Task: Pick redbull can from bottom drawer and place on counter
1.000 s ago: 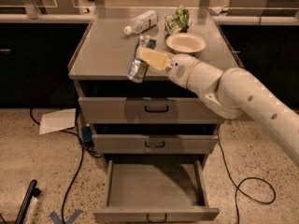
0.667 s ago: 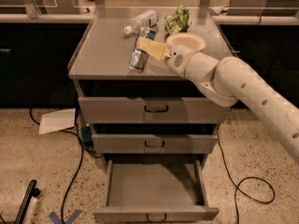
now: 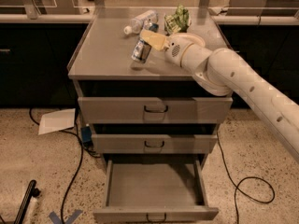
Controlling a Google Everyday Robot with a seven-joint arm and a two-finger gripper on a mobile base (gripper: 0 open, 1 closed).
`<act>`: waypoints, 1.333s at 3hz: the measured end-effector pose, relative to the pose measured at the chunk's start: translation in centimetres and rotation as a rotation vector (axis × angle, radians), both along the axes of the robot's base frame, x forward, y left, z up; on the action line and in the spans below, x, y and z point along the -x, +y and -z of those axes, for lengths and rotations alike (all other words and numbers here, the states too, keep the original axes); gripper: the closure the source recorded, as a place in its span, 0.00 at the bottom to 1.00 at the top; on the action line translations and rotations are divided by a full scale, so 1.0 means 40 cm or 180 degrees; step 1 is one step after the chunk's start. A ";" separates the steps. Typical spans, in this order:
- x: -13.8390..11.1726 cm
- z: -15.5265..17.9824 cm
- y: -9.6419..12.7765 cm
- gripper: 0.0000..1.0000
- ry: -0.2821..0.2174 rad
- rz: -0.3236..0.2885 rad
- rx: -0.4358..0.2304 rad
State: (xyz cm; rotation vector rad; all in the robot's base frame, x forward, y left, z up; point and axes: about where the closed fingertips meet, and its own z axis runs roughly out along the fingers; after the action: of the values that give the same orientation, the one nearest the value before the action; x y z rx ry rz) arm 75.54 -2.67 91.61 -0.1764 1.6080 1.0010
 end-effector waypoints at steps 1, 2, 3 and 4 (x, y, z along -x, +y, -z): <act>-0.061 0.031 0.006 1.00 0.0144 0.0118 0.0013; -0.109 0.067 0.025 1.00 0.0306 0.0224 0.0088; -0.119 0.085 0.012 0.81 0.0333 0.0256 0.0133; -0.119 0.085 0.012 0.58 0.0333 0.0256 0.0133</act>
Offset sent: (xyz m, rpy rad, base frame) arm 0.0681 0.0112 -0.0470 -0.0628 0.1628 -0.1232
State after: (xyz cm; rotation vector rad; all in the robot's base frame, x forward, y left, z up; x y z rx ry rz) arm 80.29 -2.20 88.20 -0.0882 1.7185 0.9282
